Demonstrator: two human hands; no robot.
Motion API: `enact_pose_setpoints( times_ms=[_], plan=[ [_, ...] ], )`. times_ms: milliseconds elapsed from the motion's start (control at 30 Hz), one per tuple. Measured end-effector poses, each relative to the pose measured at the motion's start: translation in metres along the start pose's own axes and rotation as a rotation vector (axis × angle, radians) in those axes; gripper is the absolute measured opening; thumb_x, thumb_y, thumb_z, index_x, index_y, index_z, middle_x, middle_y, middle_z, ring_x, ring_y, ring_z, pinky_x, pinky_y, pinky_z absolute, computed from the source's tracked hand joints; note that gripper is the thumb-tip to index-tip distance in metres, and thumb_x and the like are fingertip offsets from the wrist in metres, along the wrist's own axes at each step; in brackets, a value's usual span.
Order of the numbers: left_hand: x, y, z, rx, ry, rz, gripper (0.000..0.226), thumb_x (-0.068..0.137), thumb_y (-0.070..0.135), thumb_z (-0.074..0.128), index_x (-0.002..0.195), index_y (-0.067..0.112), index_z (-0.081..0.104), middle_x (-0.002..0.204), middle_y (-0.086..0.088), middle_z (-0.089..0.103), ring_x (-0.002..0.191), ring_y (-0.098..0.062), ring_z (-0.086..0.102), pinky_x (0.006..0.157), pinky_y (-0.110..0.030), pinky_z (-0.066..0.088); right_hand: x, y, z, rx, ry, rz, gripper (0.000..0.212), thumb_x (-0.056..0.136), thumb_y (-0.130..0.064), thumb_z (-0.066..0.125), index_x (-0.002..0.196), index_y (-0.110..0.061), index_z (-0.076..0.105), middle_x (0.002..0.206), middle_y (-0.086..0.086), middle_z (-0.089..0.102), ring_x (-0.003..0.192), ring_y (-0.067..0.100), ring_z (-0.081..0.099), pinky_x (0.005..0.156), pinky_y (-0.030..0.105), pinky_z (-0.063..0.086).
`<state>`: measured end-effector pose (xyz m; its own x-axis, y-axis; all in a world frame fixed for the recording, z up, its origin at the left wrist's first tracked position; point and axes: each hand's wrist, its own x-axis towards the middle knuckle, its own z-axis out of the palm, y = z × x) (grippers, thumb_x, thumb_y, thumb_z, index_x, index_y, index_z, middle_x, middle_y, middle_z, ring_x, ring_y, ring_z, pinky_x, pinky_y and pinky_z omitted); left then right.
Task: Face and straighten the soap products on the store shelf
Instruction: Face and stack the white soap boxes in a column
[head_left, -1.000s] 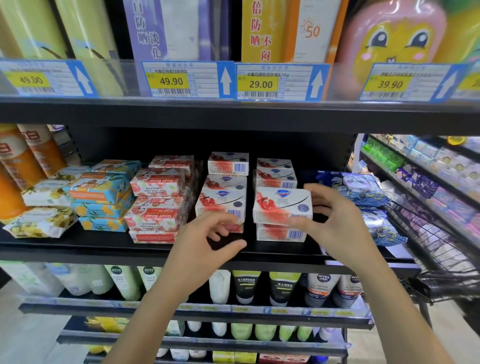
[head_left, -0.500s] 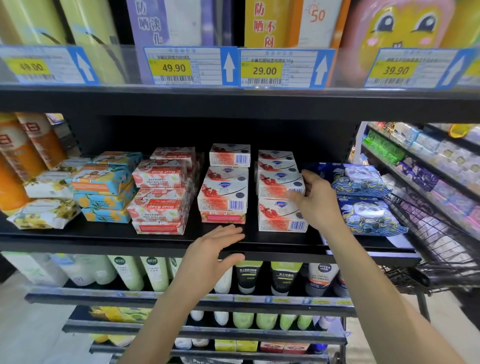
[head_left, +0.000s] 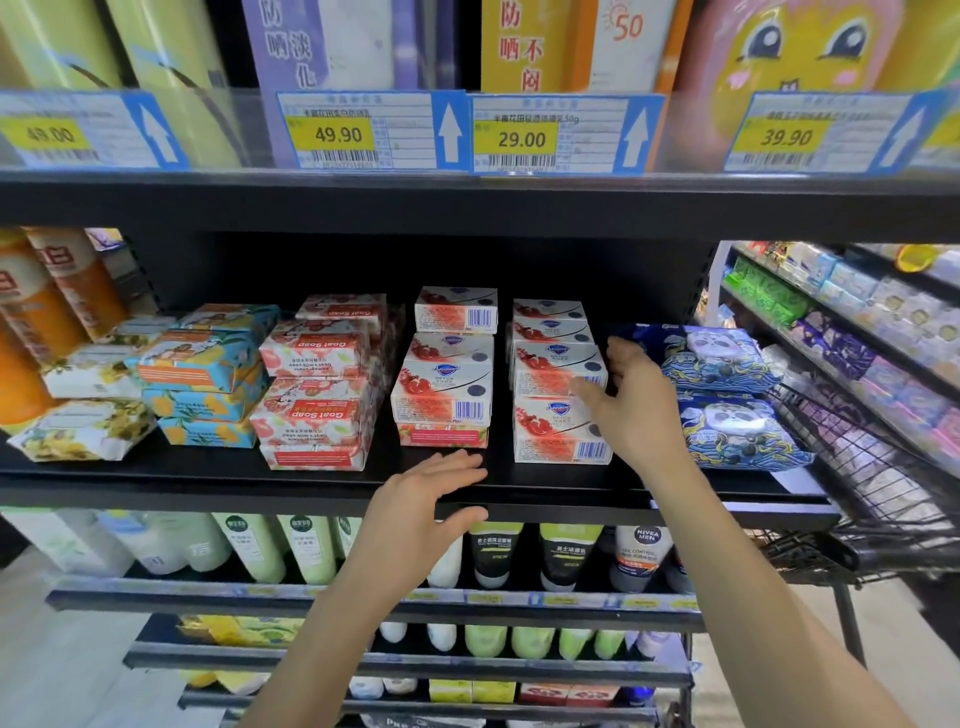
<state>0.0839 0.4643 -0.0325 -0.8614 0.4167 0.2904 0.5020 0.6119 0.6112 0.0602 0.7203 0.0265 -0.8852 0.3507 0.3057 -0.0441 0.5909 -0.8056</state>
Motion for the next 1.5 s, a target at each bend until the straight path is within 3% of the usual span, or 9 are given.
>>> enact_pose_setpoints(
  times_ms=[67, 200, 500, 667, 800, 933, 1067, 1267, 1500],
  plan=[
    [0.000, -0.001, 0.000, 0.000, -0.002, -0.002, 0.047, 0.090, 0.029, 0.077, 0.135, 0.034, 0.063, 0.137, 0.034, 0.042, 0.138, 0.012, 0.026, 0.106, 0.004, 0.008, -0.002, -0.016, 0.001, -0.096, 0.050, -0.108, 0.061, 0.092, -0.022, 0.077, 0.146, -0.012, 0.051, 0.140, 0.007, 0.060, 0.125, 0.023, 0.059, 0.107, 0.041, 0.049],
    [0.000, 0.000, -0.001, -0.004, -0.012, -0.008, 0.048, 0.090, 0.029, 0.077, 0.135, 0.035, 0.062, 0.137, 0.035, 0.042, 0.138, 0.012, 0.025, 0.105, 0.005, 0.008, 0.016, -0.050, 0.012, -0.115, -0.088, -0.203, 0.066, 0.090, -0.027, 0.079, 0.148, -0.012, 0.051, 0.144, 0.006, 0.059, 0.132, 0.020, 0.056, 0.107, 0.025, 0.042],
    [0.001, 0.001, -0.004, -0.042, -0.018, -0.027, 0.047, 0.090, 0.028, 0.078, 0.134, 0.033, 0.065, 0.137, 0.033, 0.045, 0.137, 0.013, 0.028, 0.101, 0.009, 0.008, 0.101, -0.067, 0.052, -0.226, -0.383, -0.109, 0.087, 0.088, -0.043, 0.079, 0.158, -0.016, 0.035, 0.162, 0.005, 0.038, 0.145, 0.026, 0.042, 0.110, 0.031, 0.035],
    [0.001, 0.000, -0.005, -0.032, -0.009, -0.027, 0.046, 0.089, 0.030, 0.078, 0.133, 0.033, 0.066, 0.140, 0.030, 0.049, 0.142, 0.006, 0.036, 0.118, -0.010, 0.022, 0.119, -0.052, 0.064, -0.173, -0.399, -0.103, 0.096, 0.061, -0.067, 0.080, 0.143, -0.023, 0.055, 0.141, -0.001, 0.061, 0.127, 0.020, 0.060, 0.107, 0.038, 0.049],
    [-0.002, 0.004, -0.011, -0.041, 0.038, 0.005, 0.042, 0.089, 0.029, 0.079, 0.130, 0.031, 0.069, 0.129, 0.028, 0.057, 0.127, 0.010, 0.048, 0.113, -0.019, 0.037, 0.113, -0.053, 0.064, -0.085, -0.343, -0.104, 0.086, 0.060, -0.058, 0.085, 0.131, -0.016, 0.064, 0.114, -0.004, 0.073, 0.107, 0.017, 0.069, 0.098, 0.037, 0.055],
    [-0.001, 0.011, -0.029, -0.100, 0.246, 0.049, 0.034, 0.088, 0.026, 0.080, 0.121, 0.032, 0.073, 0.119, 0.026, 0.065, 0.111, 0.003, 0.060, 0.095, -0.012, 0.046, 0.095, -0.058, 0.050, -0.017, -0.282, -0.082, 0.066, 0.079, -0.025, 0.088, 0.138, -0.013, 0.059, 0.092, -0.015, 0.066, 0.093, 0.006, 0.065, 0.094, 0.027, 0.052],
    [0.011, 0.023, -0.053, -0.019, 0.368, 0.061, 0.034, 0.088, 0.029, 0.078, 0.121, 0.027, 0.072, 0.125, 0.016, 0.063, 0.120, 0.001, 0.054, 0.105, -0.012, 0.038, 0.071, -0.053, 0.025, 0.088, -0.242, -0.068, 0.067, 0.075, -0.023, 0.092, 0.135, -0.016, 0.062, 0.104, -0.010, 0.068, 0.100, 0.008, 0.068, 0.091, 0.026, 0.055],
    [0.039, 0.031, -0.066, 0.221, 0.176, -0.121, 0.074, 0.087, 0.046, 0.076, 0.149, 0.015, 0.050, 0.155, 0.000, 0.045, 0.143, -0.017, 0.040, 0.114, -0.028, 0.031, 0.028, -0.040, -0.009, 0.212, -0.167, -0.044, 0.065, 0.072, -0.023, 0.093, 0.130, -0.018, 0.064, 0.107, -0.006, 0.072, 0.100, 0.007, 0.069, 0.093, 0.030, 0.056],
    [0.056, 0.042, -0.069, 0.190, 0.164, -0.219, 0.065, 0.084, 0.039, 0.082, 0.139, 0.013, 0.058, 0.128, -0.004, 0.068, 0.113, -0.017, 0.060, 0.088, -0.022, 0.039, 0.003, -0.021, -0.030, 0.296, -0.152, -0.042, 0.070, 0.071, -0.023, 0.093, 0.135, -0.018, 0.062, 0.110, -0.006, 0.072, 0.098, 0.006, 0.071, 0.083, 0.019, 0.058]
  ],
)
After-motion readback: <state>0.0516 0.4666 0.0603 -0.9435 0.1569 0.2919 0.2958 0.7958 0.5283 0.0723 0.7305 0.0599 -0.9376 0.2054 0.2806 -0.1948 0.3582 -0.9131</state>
